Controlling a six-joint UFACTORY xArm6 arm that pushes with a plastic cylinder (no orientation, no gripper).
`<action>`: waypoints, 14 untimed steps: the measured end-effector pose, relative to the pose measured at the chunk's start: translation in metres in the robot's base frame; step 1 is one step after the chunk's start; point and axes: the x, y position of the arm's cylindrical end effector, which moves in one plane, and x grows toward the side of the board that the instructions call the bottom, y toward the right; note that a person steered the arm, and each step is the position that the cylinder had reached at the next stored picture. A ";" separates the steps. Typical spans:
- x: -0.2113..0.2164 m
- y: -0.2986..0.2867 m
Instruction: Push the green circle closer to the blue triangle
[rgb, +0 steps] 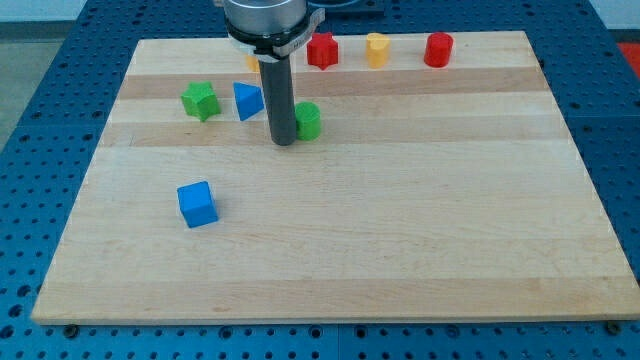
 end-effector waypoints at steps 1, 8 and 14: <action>0.021 0.009; -0.021 0.065; -0.024 0.026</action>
